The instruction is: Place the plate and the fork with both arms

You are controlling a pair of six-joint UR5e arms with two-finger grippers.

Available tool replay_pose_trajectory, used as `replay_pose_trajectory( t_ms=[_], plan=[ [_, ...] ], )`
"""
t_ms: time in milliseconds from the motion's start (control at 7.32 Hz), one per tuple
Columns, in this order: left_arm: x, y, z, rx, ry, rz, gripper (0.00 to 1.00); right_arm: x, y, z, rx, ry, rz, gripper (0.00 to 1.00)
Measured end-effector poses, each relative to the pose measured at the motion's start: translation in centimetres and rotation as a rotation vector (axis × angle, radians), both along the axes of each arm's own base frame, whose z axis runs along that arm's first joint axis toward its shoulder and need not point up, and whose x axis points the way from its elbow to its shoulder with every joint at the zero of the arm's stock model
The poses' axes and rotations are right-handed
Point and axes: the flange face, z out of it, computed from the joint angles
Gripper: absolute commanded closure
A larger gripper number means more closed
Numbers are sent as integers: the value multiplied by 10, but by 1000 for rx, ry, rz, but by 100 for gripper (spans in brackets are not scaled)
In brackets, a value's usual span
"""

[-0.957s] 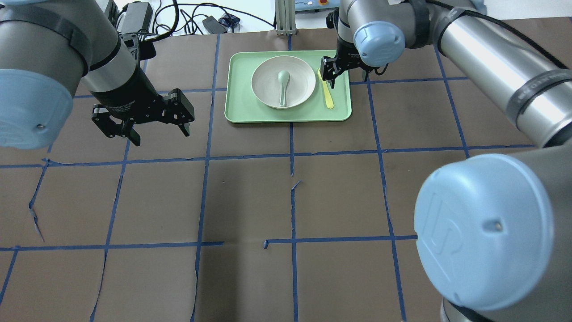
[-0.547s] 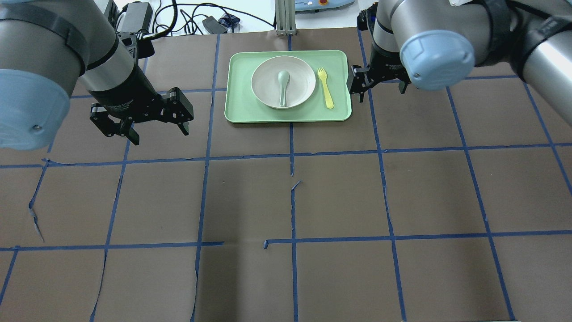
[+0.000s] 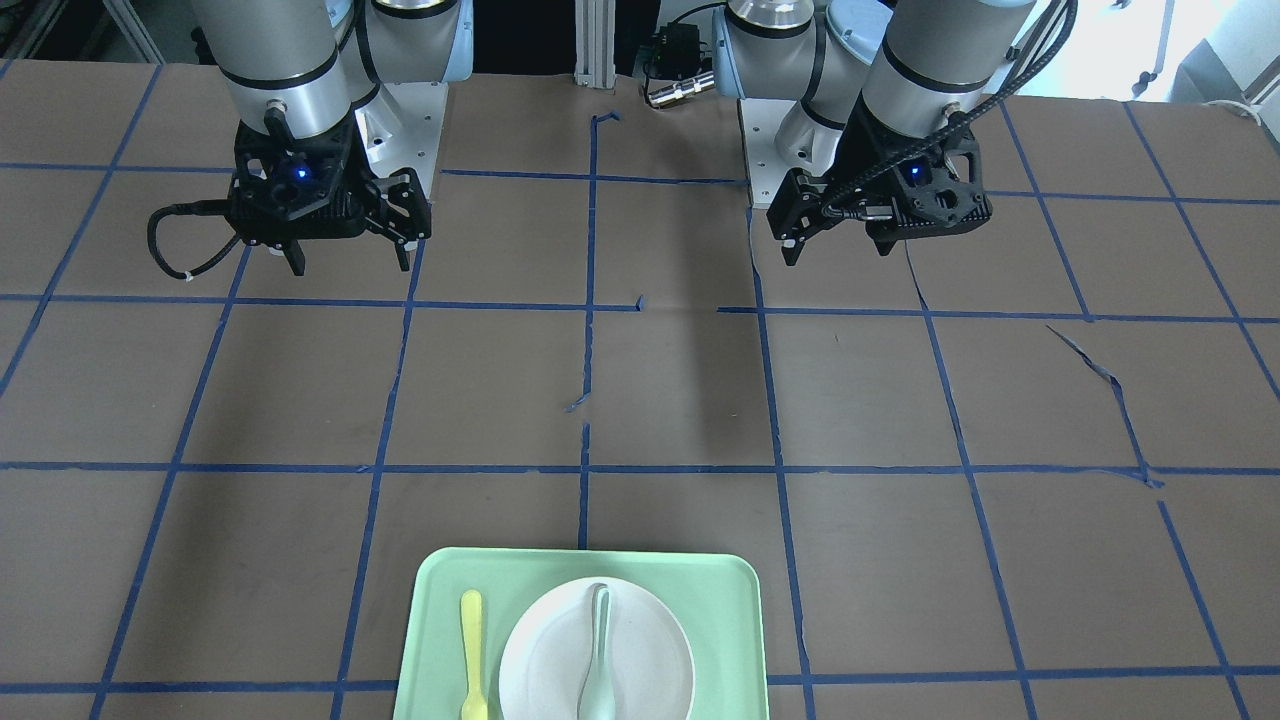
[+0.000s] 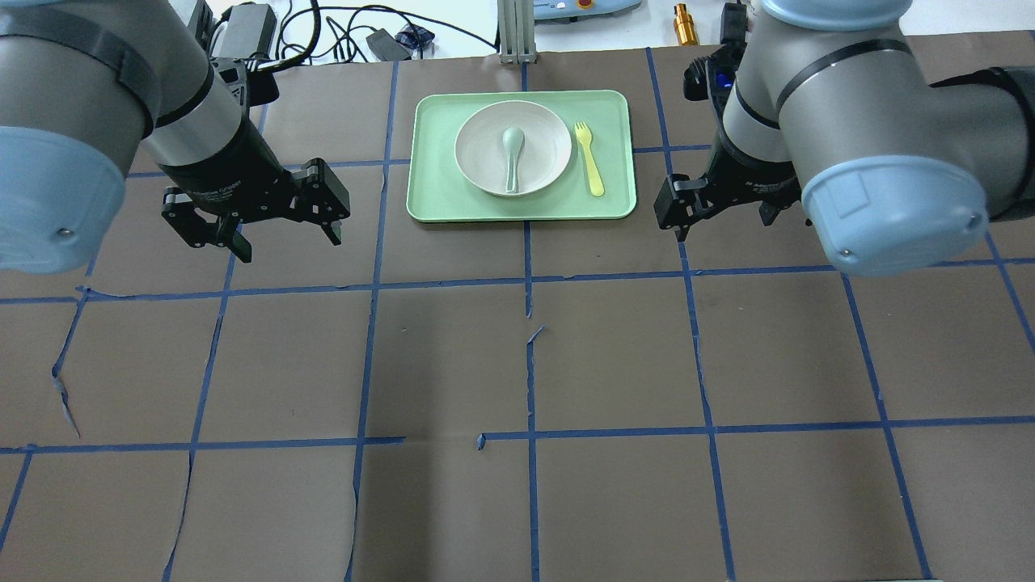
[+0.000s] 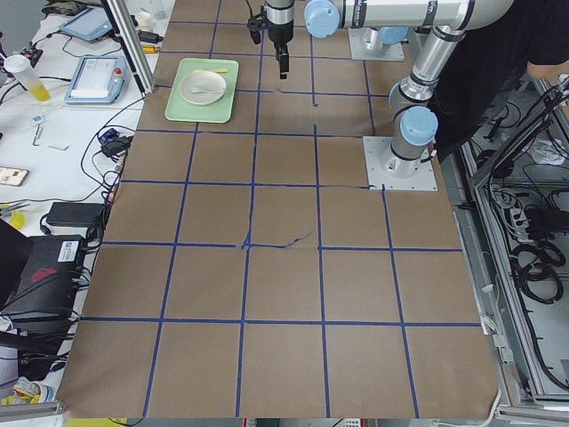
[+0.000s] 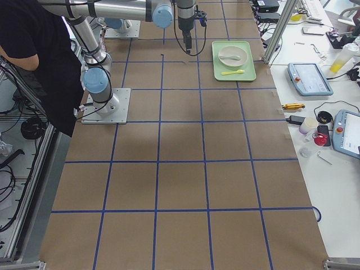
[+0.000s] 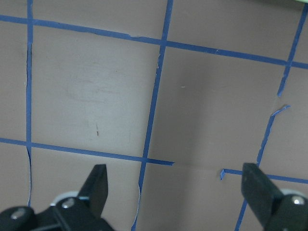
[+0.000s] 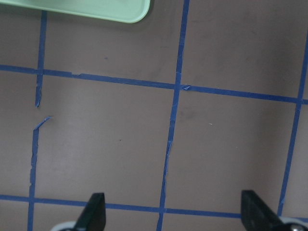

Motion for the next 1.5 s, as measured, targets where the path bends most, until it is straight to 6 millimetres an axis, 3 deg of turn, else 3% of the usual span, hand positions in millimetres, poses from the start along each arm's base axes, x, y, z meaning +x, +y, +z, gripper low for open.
replay_pose_trajectory(
  t_ms=[410,683,957,1230,1504],
  plan=[
    [1,-3,0,-2,-10,0,0,-1,0,45,63,-10,-4,0],
    [-1,-7,16,-46,-23,-10,0,0,3,49,109,-10,-3,0],
    [-28,-3,29,-74,-25,-74,0,2,3,50,108,-9,2,0],
    [-46,2,31,-77,-26,-113,0,3,3,50,104,-8,3,0],
    [-48,4,30,-77,-26,-118,0,3,3,51,103,-9,3,0]
  ],
)
